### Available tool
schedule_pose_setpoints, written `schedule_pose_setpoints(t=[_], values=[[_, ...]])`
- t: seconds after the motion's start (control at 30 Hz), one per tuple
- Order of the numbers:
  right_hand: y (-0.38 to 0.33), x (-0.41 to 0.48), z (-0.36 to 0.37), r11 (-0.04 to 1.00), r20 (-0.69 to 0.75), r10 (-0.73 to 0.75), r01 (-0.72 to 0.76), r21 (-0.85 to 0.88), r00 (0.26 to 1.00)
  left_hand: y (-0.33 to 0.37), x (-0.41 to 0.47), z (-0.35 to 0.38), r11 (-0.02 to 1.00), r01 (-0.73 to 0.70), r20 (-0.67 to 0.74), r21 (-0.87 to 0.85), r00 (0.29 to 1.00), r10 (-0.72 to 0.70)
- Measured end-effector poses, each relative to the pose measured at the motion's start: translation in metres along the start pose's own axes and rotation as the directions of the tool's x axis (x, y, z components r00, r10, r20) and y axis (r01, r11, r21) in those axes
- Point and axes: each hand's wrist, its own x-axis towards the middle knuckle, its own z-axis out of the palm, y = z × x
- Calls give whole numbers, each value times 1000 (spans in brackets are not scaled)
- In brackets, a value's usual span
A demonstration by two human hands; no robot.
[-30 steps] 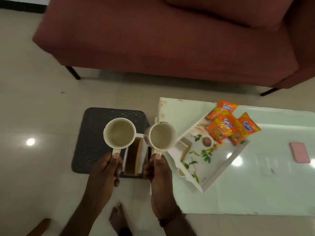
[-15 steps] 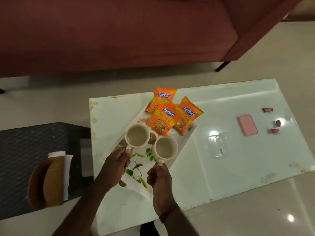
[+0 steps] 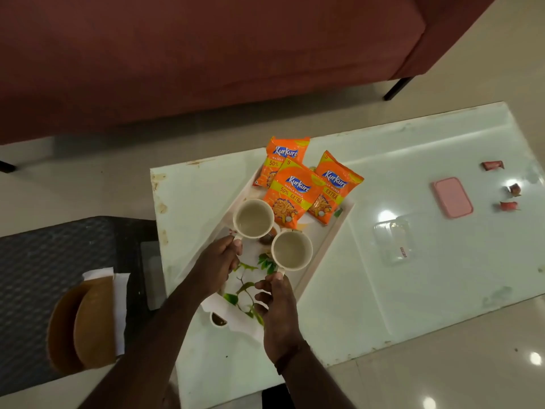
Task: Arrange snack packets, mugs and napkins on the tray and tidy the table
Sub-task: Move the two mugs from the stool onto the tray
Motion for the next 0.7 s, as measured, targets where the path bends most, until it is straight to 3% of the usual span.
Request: schedule_pose_setpoints(t=[0.2,0.33,0.5,0.6,0.7], values=[[1,-3,4,1000,-58,-10,10,11,998,-1,1,-3,993,-40,-55,114,997,46],[3,-9,7,998,-222,-39,50,44,974,6,-13,-14,977,-4,-179,212,983,43],[24,-34,27,962,-426,-273,248,-113,863,9,-67,-38,974,-78,-278,214,951,137],[39,-52,53,918,-373,-392,330,-221,841,7,-109,-56,977,-93,-420,194,892,168],[56,-67,80,871,-214,-465,400,-287,859,-3,-149,-78,973,-120,-552,199,806,213]])
